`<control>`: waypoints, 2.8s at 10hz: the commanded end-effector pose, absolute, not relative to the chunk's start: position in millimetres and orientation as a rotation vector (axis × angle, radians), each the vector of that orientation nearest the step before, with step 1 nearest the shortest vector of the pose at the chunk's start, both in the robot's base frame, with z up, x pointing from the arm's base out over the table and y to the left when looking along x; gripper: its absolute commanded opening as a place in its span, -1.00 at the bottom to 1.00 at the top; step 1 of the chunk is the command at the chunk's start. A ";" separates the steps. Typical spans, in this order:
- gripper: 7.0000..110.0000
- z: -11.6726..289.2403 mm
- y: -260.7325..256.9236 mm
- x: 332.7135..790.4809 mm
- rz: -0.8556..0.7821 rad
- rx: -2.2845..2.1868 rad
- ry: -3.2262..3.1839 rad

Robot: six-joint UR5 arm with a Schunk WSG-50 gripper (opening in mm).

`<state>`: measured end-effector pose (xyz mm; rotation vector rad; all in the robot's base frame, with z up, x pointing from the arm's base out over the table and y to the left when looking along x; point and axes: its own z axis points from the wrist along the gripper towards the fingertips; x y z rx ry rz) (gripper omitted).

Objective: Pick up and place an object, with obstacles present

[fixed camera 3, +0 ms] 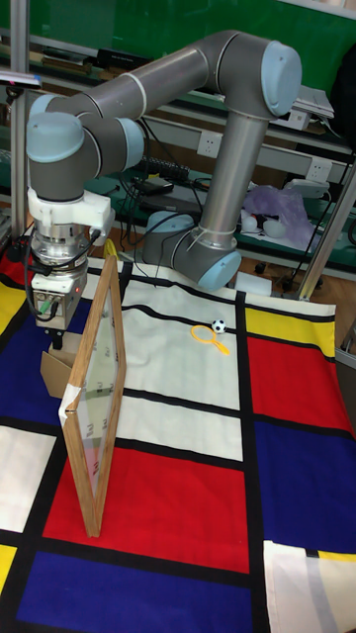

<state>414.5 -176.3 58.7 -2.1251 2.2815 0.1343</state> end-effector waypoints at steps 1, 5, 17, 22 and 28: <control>0.57 58.0 -170.7 418.3 0.149 -2.101 2.263; 0.57 54.4 -171.5 416.3 0.157 -2.103 2.259; 0.57 48.4 -178.7 419.9 0.139 -2.111 2.221; 0.57 42.4 -172.9 418.4 0.117 -2.090 2.252; 0.57 39.9 -172.8 419.4 0.107 -2.094 2.245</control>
